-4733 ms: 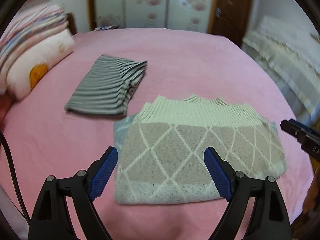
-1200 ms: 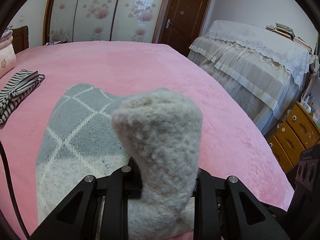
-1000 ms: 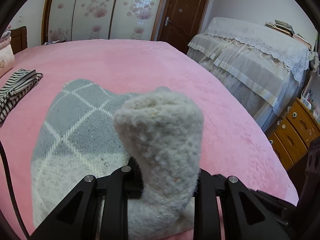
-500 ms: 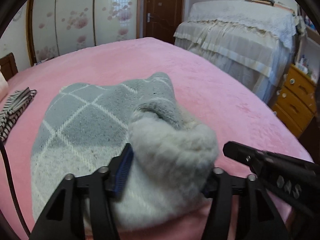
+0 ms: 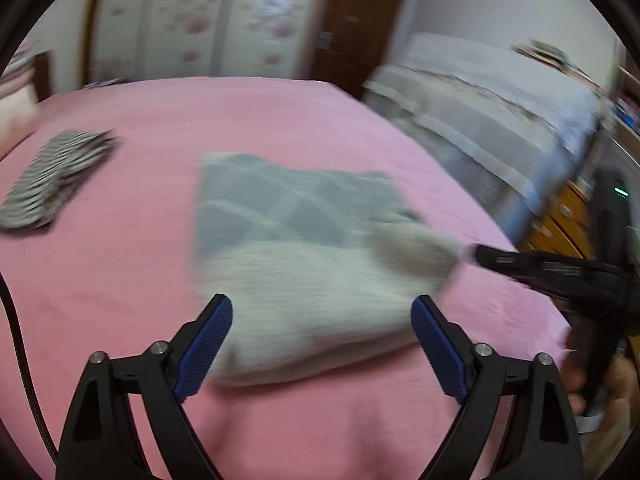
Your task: Fold small clothes
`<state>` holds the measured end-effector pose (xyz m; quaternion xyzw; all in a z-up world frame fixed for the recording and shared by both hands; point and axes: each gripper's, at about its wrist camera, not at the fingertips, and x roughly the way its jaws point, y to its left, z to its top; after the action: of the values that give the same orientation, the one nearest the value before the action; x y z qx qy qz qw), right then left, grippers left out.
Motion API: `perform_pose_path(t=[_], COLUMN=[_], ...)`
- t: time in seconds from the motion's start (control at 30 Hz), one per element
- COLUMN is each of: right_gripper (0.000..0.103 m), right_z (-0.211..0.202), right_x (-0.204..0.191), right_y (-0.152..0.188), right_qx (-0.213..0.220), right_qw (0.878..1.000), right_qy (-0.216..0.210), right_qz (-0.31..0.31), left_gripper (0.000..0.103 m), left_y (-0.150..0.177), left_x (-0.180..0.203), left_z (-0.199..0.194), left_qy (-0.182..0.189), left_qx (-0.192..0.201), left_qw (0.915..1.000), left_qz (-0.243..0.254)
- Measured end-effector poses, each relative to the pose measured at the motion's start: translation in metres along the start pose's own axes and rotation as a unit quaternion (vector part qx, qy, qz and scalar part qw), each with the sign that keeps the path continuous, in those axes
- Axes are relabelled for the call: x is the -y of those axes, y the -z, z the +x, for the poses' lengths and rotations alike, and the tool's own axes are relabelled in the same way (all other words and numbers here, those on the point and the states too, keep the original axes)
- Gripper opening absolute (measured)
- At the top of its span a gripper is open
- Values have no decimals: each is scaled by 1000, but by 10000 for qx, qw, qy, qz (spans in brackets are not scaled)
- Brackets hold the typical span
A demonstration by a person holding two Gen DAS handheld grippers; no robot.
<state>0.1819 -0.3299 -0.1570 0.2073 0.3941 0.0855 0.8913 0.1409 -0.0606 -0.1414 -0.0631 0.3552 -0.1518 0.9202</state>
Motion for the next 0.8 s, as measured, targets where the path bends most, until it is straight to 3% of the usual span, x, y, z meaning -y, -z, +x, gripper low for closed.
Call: perform_pose_path(t=[0.13,0.2,0.3,0.43,0.47,0.5,0.63,0.8], right_gripper=[32,37,37,36,22,15,13,12], right_z=[-6,-6,3,27,31,35,32,39], right_x=[-27,-48,-69,-83,-82,-78,-39,0], right_y=[-5,-6,-7,-2,0,1,9,35], right_qx=[-28,-41,-222,-524,-583,-634,-696,-880], right_qw=[9993,9976,9940,9849,9826,9807,9877,9924], right_qy=[-242,-234,-100,451,621,785,941,745], right_qz=[-297,-644,-1070,-1588,-1650,-1677,-1039,-434], left_gripper=[92,92,92,92,92,92,93,93], left_y=[2,5,9,10,9,10,9,15], left_x=[-50,-70,-83,-76,-73,-70,-65,-65], left_z=[8,14,24,41,46,48,59,65], left_qy=[-530,-523,-409,-368,-358,-370,-496,-403], left_qx=[-241,-382,-574,-752,-763,-788,-960,-1131], left_qw=[9960,9924,9889,9902,9912,9918,9915,9905], left_qz=[-673,-1042,-1305,-1121,-1021,-937,-726,-667])
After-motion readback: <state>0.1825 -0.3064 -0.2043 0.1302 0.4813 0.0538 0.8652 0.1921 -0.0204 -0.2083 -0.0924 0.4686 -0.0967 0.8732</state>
